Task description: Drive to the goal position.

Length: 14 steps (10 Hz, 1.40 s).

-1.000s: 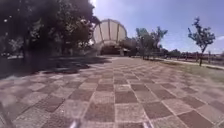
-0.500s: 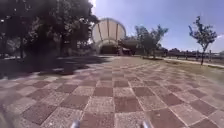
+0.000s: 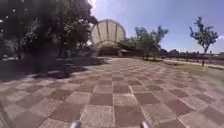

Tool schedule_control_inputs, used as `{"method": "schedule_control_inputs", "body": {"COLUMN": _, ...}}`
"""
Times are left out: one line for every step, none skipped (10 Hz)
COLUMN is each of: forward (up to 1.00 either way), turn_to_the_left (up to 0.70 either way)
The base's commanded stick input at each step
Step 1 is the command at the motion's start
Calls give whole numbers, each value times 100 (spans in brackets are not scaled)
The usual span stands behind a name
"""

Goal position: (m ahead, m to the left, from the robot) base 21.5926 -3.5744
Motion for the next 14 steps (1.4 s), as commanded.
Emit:
{"method": "schedule_control_inputs", "body": {"forward": 50, "turn_to_the_left": 0}}
{"method": "schedule_control_inputs", "body": {"forward": 50, "turn_to_the_left": 0}}
{"method": "schedule_control_inputs", "body": {"forward": 50, "turn_to_the_left": 0}}
{"method": "schedule_control_inputs", "body": {"forward": 50, "turn_to_the_left": 0}}
{"method": "schedule_control_inputs", "body": {"forward": 50, "turn_to_the_left": 0}}
{"method": "schedule_control_inputs", "body": {"forward": 50, "turn_to_the_left": 0}}
{"method": "schedule_control_inputs", "body": {"forward": 50, "turn_to_the_left": 0}}
{"method": "schedule_control_inputs", "body": {"forward": 63, "turn_to_the_left": 0}}
{"method": "schedule_control_inputs", "body": {"forward": 70, "turn_to_the_left": 0}}
{"method": "schedule_control_inputs", "body": {"forward": 70, "turn_to_the_left": 0}}
{"method": "schedule_control_inputs", "body": {"forward": 70, "turn_to_the_left": 0}}
{"method": "schedule_control_inputs", "body": {"forward": 70, "turn_to_the_left": 0}}
{"method": "schedule_control_inputs", "body": {"forward": 70, "turn_to_the_left": 0}}
{"method": "schedule_control_inputs", "body": {"forward": 70, "turn_to_the_left": 0}}
